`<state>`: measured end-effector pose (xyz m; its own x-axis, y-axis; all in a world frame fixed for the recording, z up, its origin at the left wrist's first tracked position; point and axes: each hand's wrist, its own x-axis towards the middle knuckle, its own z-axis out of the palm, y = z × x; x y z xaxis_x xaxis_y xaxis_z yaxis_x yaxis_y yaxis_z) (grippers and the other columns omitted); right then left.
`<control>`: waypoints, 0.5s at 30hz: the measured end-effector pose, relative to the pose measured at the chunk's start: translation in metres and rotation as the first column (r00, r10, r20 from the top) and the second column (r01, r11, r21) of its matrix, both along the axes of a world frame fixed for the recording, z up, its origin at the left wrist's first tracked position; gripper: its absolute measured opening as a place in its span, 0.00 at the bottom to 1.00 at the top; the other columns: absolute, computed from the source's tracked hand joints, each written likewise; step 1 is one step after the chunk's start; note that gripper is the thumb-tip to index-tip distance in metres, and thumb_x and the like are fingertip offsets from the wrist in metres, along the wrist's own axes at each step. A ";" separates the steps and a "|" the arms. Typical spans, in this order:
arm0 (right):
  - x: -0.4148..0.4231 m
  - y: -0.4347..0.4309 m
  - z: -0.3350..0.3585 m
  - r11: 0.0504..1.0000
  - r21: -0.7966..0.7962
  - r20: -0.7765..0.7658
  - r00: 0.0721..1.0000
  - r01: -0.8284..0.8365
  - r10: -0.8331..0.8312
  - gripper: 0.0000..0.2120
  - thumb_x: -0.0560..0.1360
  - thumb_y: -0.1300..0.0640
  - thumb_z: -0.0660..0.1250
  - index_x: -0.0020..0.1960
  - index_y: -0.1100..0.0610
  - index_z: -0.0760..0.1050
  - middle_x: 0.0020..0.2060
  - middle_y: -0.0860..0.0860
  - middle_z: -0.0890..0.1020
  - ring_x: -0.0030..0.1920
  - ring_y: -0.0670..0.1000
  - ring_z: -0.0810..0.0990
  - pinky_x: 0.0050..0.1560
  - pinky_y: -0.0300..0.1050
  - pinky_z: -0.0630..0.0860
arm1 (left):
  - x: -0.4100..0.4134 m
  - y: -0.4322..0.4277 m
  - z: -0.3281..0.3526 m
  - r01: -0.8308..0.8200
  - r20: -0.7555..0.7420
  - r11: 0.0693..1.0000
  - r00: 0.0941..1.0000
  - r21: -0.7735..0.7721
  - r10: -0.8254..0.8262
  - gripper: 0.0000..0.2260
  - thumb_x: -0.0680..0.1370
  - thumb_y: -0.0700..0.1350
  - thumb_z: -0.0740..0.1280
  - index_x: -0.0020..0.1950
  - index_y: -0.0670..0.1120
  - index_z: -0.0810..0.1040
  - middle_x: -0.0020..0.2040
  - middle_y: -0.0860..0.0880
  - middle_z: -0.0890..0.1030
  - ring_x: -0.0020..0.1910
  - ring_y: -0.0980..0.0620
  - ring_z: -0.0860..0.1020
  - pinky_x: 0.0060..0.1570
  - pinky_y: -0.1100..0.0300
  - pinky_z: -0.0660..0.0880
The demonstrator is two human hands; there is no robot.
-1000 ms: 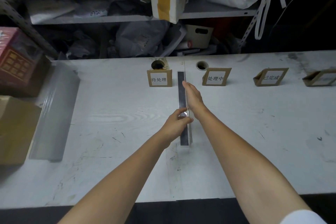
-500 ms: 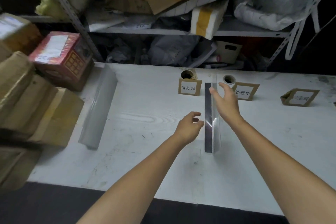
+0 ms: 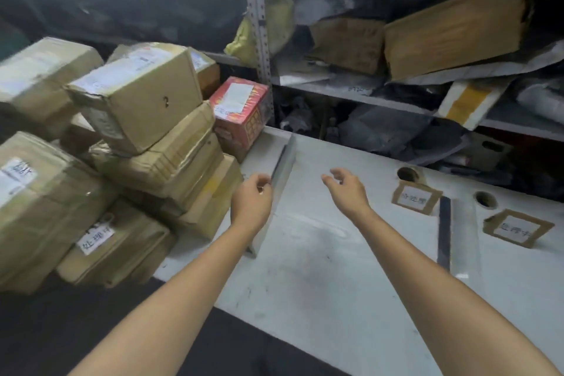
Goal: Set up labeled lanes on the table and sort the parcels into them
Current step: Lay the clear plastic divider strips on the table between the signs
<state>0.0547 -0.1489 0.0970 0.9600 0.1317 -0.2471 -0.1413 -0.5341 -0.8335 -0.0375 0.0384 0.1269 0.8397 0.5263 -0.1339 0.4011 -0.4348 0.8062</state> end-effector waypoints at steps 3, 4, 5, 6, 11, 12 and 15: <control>0.000 0.047 -0.013 0.999 0.049 -0.096 0.995 0.017 -0.013 0.23 0.80 0.46 0.64 0.71 0.56 0.72 0.68 0.55 0.76 0.66 0.55 0.75 0.66 0.50 0.71 | -0.001 0.031 -0.018 0.000 -0.097 0.999 0.995 -0.034 -0.004 0.11 0.81 0.44 0.64 0.62 0.50 0.77 0.59 0.51 0.80 0.56 0.49 0.78 0.51 0.59 0.71; 0.001 0.062 -0.019 0.998 0.055 -0.120 0.993 0.025 -0.018 0.23 0.80 0.47 0.64 0.72 0.56 0.71 0.68 0.55 0.76 0.67 0.55 0.75 0.67 0.51 0.71 | 0.000 0.039 -0.027 0.010 -0.141 0.999 0.990 -0.035 -0.015 0.12 0.81 0.45 0.65 0.65 0.50 0.76 0.61 0.50 0.79 0.57 0.49 0.77 0.52 0.59 0.71; 0.003 0.076 -0.024 0.998 0.058 -0.139 0.990 0.032 -0.024 0.24 0.80 0.47 0.64 0.72 0.56 0.70 0.69 0.56 0.75 0.67 0.55 0.74 0.68 0.51 0.71 | 0.001 0.044 -0.033 0.027 -0.188 0.999 0.982 -0.039 -0.034 0.14 0.81 0.47 0.65 0.67 0.50 0.74 0.64 0.49 0.78 0.58 0.49 0.77 0.53 0.58 0.72; 0.004 0.087 -0.028 0.997 0.060 -0.153 0.988 0.041 -0.032 0.24 0.81 0.47 0.63 0.73 0.57 0.69 0.69 0.56 0.75 0.68 0.55 0.74 0.68 0.52 0.70 | 0.002 0.047 -0.039 0.052 -0.228 0.998 0.972 -0.047 -0.062 0.16 0.81 0.48 0.65 0.69 0.50 0.73 0.65 0.49 0.77 0.59 0.48 0.77 0.55 0.56 0.74; 0.016 0.130 -0.050 0.992 0.069 -0.196 0.976 0.105 -0.090 0.27 0.82 0.46 0.60 0.77 0.57 0.64 0.72 0.57 0.72 0.71 0.57 0.71 0.71 0.52 0.68 | 0.006 0.048 -0.067 0.227 -0.325 0.972 0.916 -0.065 -0.235 0.20 0.82 0.53 0.63 0.72 0.49 0.71 0.66 0.49 0.78 0.62 0.45 0.77 0.58 0.54 0.76; 0.018 0.135 -0.054 0.991 0.070 -0.201 0.974 0.117 -0.101 0.28 0.82 0.45 0.59 0.77 0.57 0.63 0.72 0.57 0.71 0.71 0.57 0.71 0.71 0.52 0.68 | 0.008 0.048 -0.072 0.259 -0.335 0.964 0.905 -0.053 -0.261 0.20 0.82 0.53 0.62 0.72 0.49 0.71 0.65 0.49 0.78 0.61 0.45 0.78 0.59 0.54 0.76; 0.020 0.146 -0.064 0.989 0.063 -0.211 0.971 0.131 -0.115 0.29 0.82 0.43 0.58 0.78 0.58 0.62 0.73 0.57 0.71 0.72 0.57 0.70 0.71 0.51 0.67 | 0.011 0.051 -0.083 0.335 -0.332 0.941 0.895 0.057 -0.298 0.15 0.82 0.48 0.59 0.67 0.50 0.76 0.58 0.47 0.82 0.54 0.44 0.80 0.54 0.53 0.79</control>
<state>0.0749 -0.0026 0.0328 0.8991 0.0417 -0.4357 -0.3755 -0.4381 -0.8168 -0.0261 0.0896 0.0438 0.8880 0.2664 -0.3749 0.4515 -0.6597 0.6008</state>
